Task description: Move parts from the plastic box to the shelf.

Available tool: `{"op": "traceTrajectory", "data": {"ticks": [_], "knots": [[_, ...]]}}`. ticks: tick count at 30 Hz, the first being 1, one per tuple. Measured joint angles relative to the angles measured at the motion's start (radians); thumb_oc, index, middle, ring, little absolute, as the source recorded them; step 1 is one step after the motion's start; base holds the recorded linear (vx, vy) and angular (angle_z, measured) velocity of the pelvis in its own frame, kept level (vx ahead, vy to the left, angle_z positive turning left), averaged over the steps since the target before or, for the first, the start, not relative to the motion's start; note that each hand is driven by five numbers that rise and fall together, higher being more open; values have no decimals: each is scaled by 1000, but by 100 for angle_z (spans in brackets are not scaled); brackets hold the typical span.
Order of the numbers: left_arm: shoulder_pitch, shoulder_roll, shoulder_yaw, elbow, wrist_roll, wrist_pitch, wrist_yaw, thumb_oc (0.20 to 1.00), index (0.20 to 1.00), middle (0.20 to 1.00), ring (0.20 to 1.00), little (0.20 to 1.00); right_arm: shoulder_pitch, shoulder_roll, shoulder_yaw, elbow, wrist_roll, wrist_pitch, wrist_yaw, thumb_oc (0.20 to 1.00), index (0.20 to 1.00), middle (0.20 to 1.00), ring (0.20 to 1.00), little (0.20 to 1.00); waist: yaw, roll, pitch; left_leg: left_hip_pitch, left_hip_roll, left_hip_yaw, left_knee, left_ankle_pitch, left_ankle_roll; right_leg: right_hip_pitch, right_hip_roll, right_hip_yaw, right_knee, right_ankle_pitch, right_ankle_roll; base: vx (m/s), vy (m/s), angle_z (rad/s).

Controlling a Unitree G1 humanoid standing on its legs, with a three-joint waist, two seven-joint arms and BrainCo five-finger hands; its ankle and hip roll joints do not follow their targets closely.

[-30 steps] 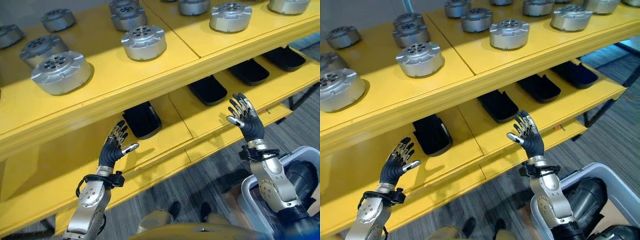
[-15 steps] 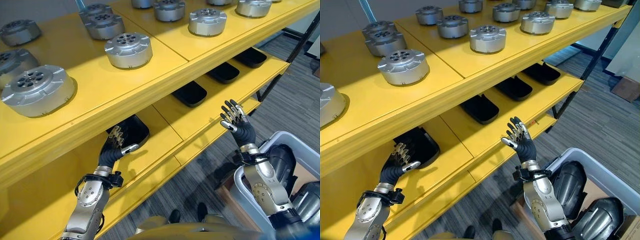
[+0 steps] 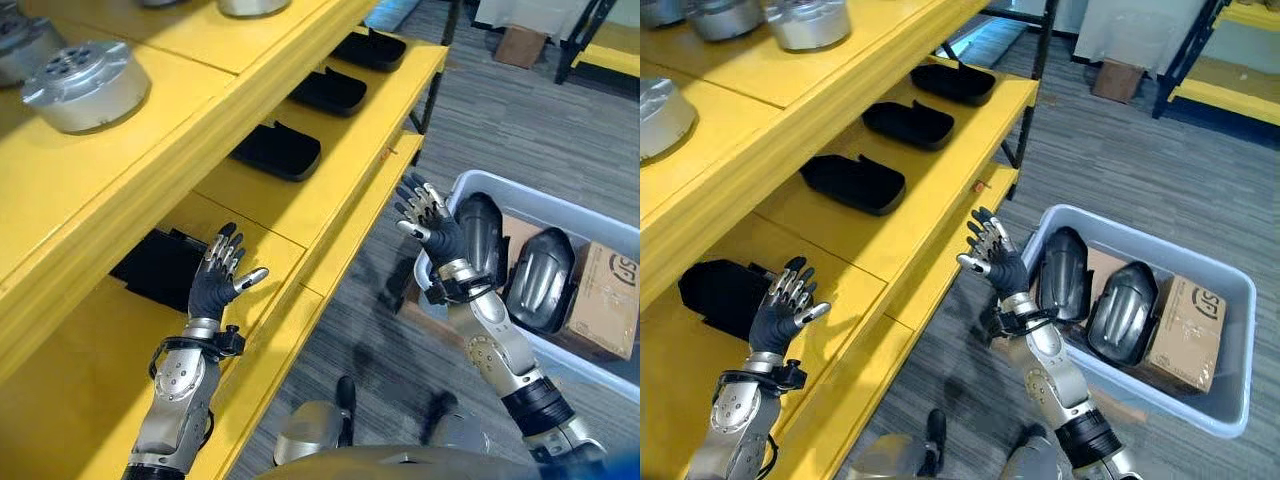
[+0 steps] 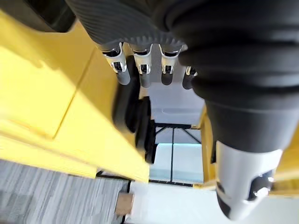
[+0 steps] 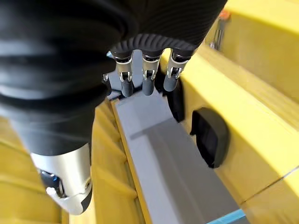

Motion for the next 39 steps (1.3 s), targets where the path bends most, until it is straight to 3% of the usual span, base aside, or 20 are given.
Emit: {"op": "traceTrajectory", "data": {"ticks": [3, 4, 7, 12, 20, 21, 22, 23, 24, 25, 27, 29, 30, 31, 32, 33, 34, 35, 37, 39], "knots": [[0, 7, 15, 0, -11, 7, 21, 1000, 1000, 1000, 1000, 1000, -25, 26, 3, 0, -7, 1, -5, 1000, 1000, 1000, 1000, 1000, 22, -43, -33, 7, -15, 65, -48, 31, -44, 70, -57, -49, -204, 17, 13, 90, -196, -72], [1, -1, 18, 1, -11, 7, 21, 1000, 1000, 1000, 1000, 1000, -24, 27, 0, 2, -8, 1, -6, 1000, 1000, 1000, 1000, 1000, 14, -43, -40, 7, -8, 65, -60, 53, -63, 109, -46, -80, -284, 23, 75, 66, -302, -54], [14, -57, 13, -10, -11, 6, 20, 1000, 1000, 1000, 1000, 1000, -3, -20, -3, 25, -7, 4, -13, 1000, 1000, 1000, 1000, 1000, -23, -4, -63, 8, 73, 34, -70, 78, -102, 137, 49, -82, -369, 66, 46, 52, -247, -30], [31, -70, 2, -9, -13, 6, 20, 1000, 1000, 1000, 1000, 1000, 62, -89, -66, 25, -6, 4, -13, 1000, 1000, 1000, 1000, 1000, -77, -3, -86, 11, 167, -20, -76, 101, -133, 182, 161, -87, -465, 95, -8, 70, -215, -15], [27, -73, -3, -8, -19, 7, 19, 1000, 1000, 1000, 1000, 1000, 103, -99, -105, 25, -6, -3, -13, 1000, 1000, 1000, 1000, 1000, -93, 23, -100, 4, 221, -47, -100, 109, -145, 168, 219, -92, -466, 92, -32, 45, -258, 1], [37, -77, -6, -5, -19, 6, 18, 1000, 1000, 1000, 1000, 1000, 103, -109, -104, 26, -6, -9, -12, 1000, 1000, 1000, 1000, 1000, -92, 33, -99, -19, 243, -50, -69, 111, -201, 141, 233, -104, -424, 74, -57, -59, -304, -4], [13, -72, 3, -14, -19, 3, 18, 1000, 1000, 1000, 1000, 1000, 95, -111, -108, 36, -6, -22, -11, 1000, 1000, 1000, 1000, 1000, -66, 14, -69, -129, 256, -96, 109, 78, -245, 18, 250, -139, -180, -32, -119, 22, -114, -11], [6, -24, 12, -22, -20, 1, 18, 1000, 1000, 1000, 1000, 1000, 101, -97, -109, 37, -6, -21, -12, 1000, 1000, 1000, 1000, 1000, -45, -58, -37, -212, 227, -150, 260, 97, -260, -47, 250, -143, -71, -97, -168, 84, -13, -1], [-3, -16, -1, 19, -20, 8, 19, 1000, 1000, 1000, 1000, 1000, 115, -94, -108, 39, -6, -20, -11, 1000, 1000, 1000, 1000, 1000, -33, -91, -21, -262, 193, -236, 362, 137, -264, -39, 235, -128, -65, -121, -202, 206, 91, 0], [9, -25, -28, 73, -20, 26, 18, 1000, 1000, 1000, 1000, 1000, 120, -90, -113, 29, -6, -26, -11, 1000, 1000, 1000, 1000, 1000, -35, -97, -27, -262, 158, -311, 303, 96, -216, -11, 232, -131, -112, -120, -197, 223, 172, 6], [-3, -26, -27, 74, -20, 25, 17, 1000, 1000, 1000, 1000, 1000, 118, -89, -138, 16, -6, -38, -10, 1000, 1000, 1000, 1000, 1000, -40, -85, -21, -230, 163, -323, 72, 82, -203, -18, 233, -129, -145, -114, -186, 176, 207, -6], [-25, -30, -29, 74, -20, 25, 17, 1000, 1000, 1000, 1000, 1000, 134, -90, -156, 19, -6, -44, -15, 1000, 1000, 1000, 1000, 1000, -58, -63, -7, -235, 177, -357, -84, 82, -206, -18, 249, -101, -197, -64, -165, 128, 195, 2], [-31, -36, -29, 73, -20, 23, 17, 1000, 1000, 1000, 1000, 1000, 145, -88, -161, 28, -6, -43, -15, 1000, 1000, 1000, 1000, 1000, -64, -53, -2, -230, 171, -385, -93, 79, -207, -14, 266, -46, -232, -5, -146, 208, 359, -114], [-12, -57, -24, 73, -20, 22, 18, 1000, 1000, 1000, 1000, 1000, 149, -67, -151, 35, -6, -39, -12, 1000, 1000, 1000, 1000, 1000, -25, -35, -2, -189, 174, -398, -25, 76, -203, -2, 280, 33, -295, 24, -136, 175, 301, -147], [-12, -57, -24, 73, -20, 22, 16, 1000, 1000, 1000, 1000, 1000, 160, -65, -150, 31, -7, -39, -8, 1000, 1000, 1000, 1000, 1000, -36, -16, -4, -168, 174, -362, -11, 75, -199, 12, 277, 31, -322, 50, -127, 204, 413, -139], [-13, -65, -26, 71, -20, 21, 11, 1000, 1000, 1000, 1000, 1000, 186, -84, -156, 20, -6, -39, -9, 1000, 1000, 1000, 1000, 1000, -61, 24, -4, -147, 181, -335, -16, 71, -179, 30, 282, 18, -344, 62, -110, 90, 294, -35], [-40, -56, -22, 69, -20, 16, 10, 1000, 1000, 1000, 1000, 1000, 200, -79, -156, 25, -6, -34, -10, 1000, 1000, 1000, 1000, 1000, -80, 1, 8, -129, 155, -312, -29, 94, -185, 27, 253, 21, -346, 70, -100, 101, 359, -24], [-59, -27, -21, 62, -19, 7, 11, 1000, 1000, 1000, 1000, 1000, 215, -67, -149, 10, -7, -31, -2, 1000, 1000, 1000, 1000, 1000, -77, -38, 26, -131, 112, -281, -2, 77, -160, 20, 210, 50, -347, 84, -74, 24, 223, -67], [-50, 39, 1, 60, -19, 5, 12, 1000, 1000, 1000, 1000, 1000, 213, -33, -99, 4, -7, -24, 18, 1000, 1000, 1000, 1000, 1000, -60, -91, 22, -132, 60, -149, 23, 45, -107, -4, 133, 105, -383, 111, -88, 35, 198, -123], [-72, 63, 6, 58, -19, 3, 18, 1000, 1000, 1000, 1000, 1000, 222, -34, -87, 5, -6, -14, 30, 1000, 1000, 1000, 1000, 1000, -62, -94, 24, -134, 44, -124, 24, 39, -94, 25, 111, 103, -398, 127, -55, 32, 121, -54]]}}
